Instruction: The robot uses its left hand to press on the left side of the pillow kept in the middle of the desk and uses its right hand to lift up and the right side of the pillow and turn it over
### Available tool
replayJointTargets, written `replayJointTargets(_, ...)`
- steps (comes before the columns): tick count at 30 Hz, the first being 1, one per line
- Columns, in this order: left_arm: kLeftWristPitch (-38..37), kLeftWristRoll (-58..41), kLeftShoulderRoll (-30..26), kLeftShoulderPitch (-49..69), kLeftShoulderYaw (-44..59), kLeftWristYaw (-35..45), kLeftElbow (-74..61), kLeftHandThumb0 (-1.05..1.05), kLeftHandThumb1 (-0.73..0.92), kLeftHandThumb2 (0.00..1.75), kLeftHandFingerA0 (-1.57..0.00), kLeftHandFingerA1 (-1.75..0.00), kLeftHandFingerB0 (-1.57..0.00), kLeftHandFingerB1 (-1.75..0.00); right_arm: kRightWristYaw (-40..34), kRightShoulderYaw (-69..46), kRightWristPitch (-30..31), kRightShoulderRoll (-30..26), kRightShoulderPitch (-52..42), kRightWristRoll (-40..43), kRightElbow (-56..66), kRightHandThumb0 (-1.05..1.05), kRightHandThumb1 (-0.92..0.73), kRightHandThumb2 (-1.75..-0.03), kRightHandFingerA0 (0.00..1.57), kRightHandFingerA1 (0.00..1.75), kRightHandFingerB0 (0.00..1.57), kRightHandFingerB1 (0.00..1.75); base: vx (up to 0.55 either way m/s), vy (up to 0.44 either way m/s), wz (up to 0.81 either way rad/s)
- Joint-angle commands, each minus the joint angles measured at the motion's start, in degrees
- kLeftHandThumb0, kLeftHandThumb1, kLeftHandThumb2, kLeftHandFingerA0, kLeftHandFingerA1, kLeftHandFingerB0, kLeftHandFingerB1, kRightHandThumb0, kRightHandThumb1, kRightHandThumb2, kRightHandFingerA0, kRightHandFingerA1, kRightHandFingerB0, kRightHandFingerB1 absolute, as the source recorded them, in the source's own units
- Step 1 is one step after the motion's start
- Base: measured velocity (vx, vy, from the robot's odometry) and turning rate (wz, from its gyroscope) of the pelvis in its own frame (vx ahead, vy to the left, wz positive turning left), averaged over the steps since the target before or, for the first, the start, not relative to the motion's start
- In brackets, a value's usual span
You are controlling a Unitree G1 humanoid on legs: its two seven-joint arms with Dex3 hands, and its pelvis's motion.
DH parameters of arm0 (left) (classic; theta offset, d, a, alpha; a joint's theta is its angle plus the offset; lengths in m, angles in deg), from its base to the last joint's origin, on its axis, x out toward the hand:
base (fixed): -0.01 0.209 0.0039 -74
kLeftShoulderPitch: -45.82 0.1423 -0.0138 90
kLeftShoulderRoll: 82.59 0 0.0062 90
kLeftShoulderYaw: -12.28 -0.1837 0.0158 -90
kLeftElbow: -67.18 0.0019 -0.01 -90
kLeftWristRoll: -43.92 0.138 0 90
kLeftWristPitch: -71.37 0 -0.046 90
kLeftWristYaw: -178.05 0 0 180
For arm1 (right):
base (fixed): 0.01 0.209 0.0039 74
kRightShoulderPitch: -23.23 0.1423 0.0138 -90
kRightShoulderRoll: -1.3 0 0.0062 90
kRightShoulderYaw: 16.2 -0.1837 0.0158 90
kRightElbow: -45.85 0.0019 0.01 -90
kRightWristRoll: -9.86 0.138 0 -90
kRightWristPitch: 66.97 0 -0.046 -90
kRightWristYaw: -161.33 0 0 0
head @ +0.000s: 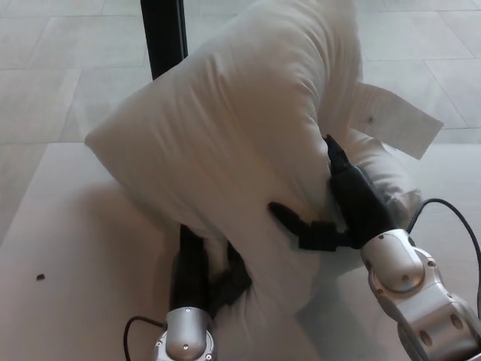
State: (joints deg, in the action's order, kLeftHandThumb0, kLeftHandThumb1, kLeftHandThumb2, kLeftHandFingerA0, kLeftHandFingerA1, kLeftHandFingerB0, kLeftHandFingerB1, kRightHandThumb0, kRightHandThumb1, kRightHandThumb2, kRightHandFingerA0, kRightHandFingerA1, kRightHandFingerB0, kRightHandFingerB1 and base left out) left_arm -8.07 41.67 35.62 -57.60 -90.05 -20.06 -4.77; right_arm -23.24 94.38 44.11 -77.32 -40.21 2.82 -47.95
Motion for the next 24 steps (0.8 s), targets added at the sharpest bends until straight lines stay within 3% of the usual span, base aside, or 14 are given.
replayJointTargets(1, -3.5, -11.3, 21.0, 10.1, -3.7, 9.7, 11.9, -0.86, 0.71, 0.61, 0.0, -0.35, 0.0, 0.0, 24.8, 29.2, 0.2, 8.3, -2.5, -1.4, -10.7, -0.64, -0.35, -0.77, 0.17, 0.65, 0.33, 0.59, 0.0, 0.0, 0.0)
replayJointTargets(2, -3.6, -11.1, 20.8, 10.0, -4.1, 9.8, 11.9, -0.93, 0.58, 0.99, 0.0, -0.24, 0.0, -0.23, 25.2, 29.5, -0.4, 8.5, -2.4, -1.5, -11.3, -0.64, -0.35, -0.77, 0.19, 0.64, 0.34, 0.59, 0.0, 0.0, 0.0)
replayJointTargets(6, -4.5, -10.9, 19.9, 10.3, -5.6, 10.9, 12.5, -1.02, 0.6, 0.97, 0.0, -0.14, 0.0, -0.16, 26.1, 30.5, 0.5, 9.4, -2.7, -0.9, -11.8, -0.64, -0.35, -0.77, 0.17, 0.62, 0.36, 0.59, 0.0, 0.0, 0.0)
replayJointTargets(7, -4.6, -11.0, 20.0, 10.3, -5.4, 10.8, 12.7, -0.91, 0.56, 0.97, 0.0, -0.23, 0.0, -0.23, 26.4, 30.5, 2.1, 9.7, -2.6, -0.4, -11.5, -0.71, -0.39, -0.76, 0.15, 0.62, 0.36, 0.58, 0.0, 0.0, 0.0)
replayJointTargets(9, -4.5, -11.6, 20.3, 10.4, -5.0, 10.4, 12.8, -0.96, 0.57, 0.96, 0.0, -0.27, 0.0, -0.2, 26.9, 30.0, 0.9, 10.2, -2.7, -0.1, -13.3, -0.69, -0.38, -0.77, 0.13, 0.62, 0.34, 0.57, 0.0, 0.0, 0.0)
replayJointTargets(10, -4.8, -11.5, 20.2, 10.3, -5.2, 10.5, 13.0, -0.99, 0.59, 0.96, 0.0, -0.27, 0.0, -0.17, 27.0, 30.1, 1.1, 10.1, -2.5, -0.2, -13.1, -0.65, -0.47, -0.54, 0.14, 0.64, 0.38, 0.51, 0.0, 0.0, 0.0)
replayJointTargets(11, -5.2, -11.2, 19.9, 9.7, -5.1, 10.7, 13.4, -1.05, 0.6, 0.96, 0.0, -0.29, 0.0, -0.12, 27.4, 29.8, 0.8, 10.3, -2.2, 0.2, -13.5, -0.69, -0.38, -0.77, 0.14, 0.62, 0.36, 0.57, 0.0, 0.0, 0.0)
replayJointTargets(13, -5.6, -11.3, 20.1, 9.5, -5.2, 10.6, 13.9, -0.96, 0.57, 0.97, 0.0, -0.26, 0.0, -0.2, 27.8, 29.3, 0.5, 10.6, -2.3, 0.5, -14.4, -0.69, -0.38, -0.77, 0.13, 0.61, 0.35, 0.57, 0.0, 0.0, 0.0)
replayJointTargets(17, -7.3, -11.5, 20.1, 10.3, -5.9, 11.3, 15.3, -0.98, 0.58, 0.98, 0.0, -0.29, 0.0, -0.2, 27.6, 29.1, -0.4, 10.7, -3.3, 0.5, -15.2, -0.73, -0.39, -0.76, 0.14, 0.62, 0.38, 0.57, 0.0, 0.0, 0.0)
replayJointTargets(18, -7.8, -11.5, 20.1, 10.4, -5.9, 11.4, 15.9, -0.85, 0.52, 0.8, -0.01, -0.4, 0.0, 0.0, 27.1, 29.1, 0.1, 10.5, -3.4, 0.0, -15.2, -0.73, -0.4, -0.77, 0.14, 0.62, 0.39, 0.57, 0.0, 0.0, 0.0)
replayJointTargets(19, -7.7, -11.5, 20.1, 10.5, -5.9, 11.1, 16.1, -1.05, 0.61, 0.95, 0.0, -0.32, 0.0, -0.11, 26.7, 29.0, 0.0, 10.1, -3.5, -0.4, -15.0, -0.75, -0.41, -0.78, 0.16, 0.62, 0.37, 0.57, 0.0, 0.0, 0.0)
replayJointTargets(22, -6.6, -12.0, 19.5, 10.2, -6.9, 11.7, 14.8, -0.95, 0.56, 0.95, 0.0, -0.34, 0.0, -0.18, 26.3, 27.8, -1.2, 9.0, -3.7, 0.4, -12.8, -0.64, -0.37, -0.79, 0.19, 0.63, 0.33, 0.58, 0.0, 0.0, 0.0)
replayJointTargets(23, -5.3, -11.0, 18.8, 9.4, -8.5, 10.7, 13.0, -0.85, 0.56, 0.84, -0.01, -0.51, 0.0, -0.01, 24.1, 23.4, 2.9, 10.0, -5.3, 4.3, -10.0, -0.69, -0.38, -0.8, 0.12, 0.58, 0.3, 0.54, 0.0, 0.0, 0.0)
replayJointTargets(24, -5.0, -10.8, 19.4, 8.4, -8.8, 10.1, 13.0, -0.86, 0.55, 0.84, -0.07, -0.65, 0.0, 0.0, 23.2, 21.2, 4.0, 9.1, -5.2, 5.5, -7.4, -0.7, -0.41, -0.82, 0.13, 0.64, 0.25, 0.54, 0.0, 0.0, 0.0)
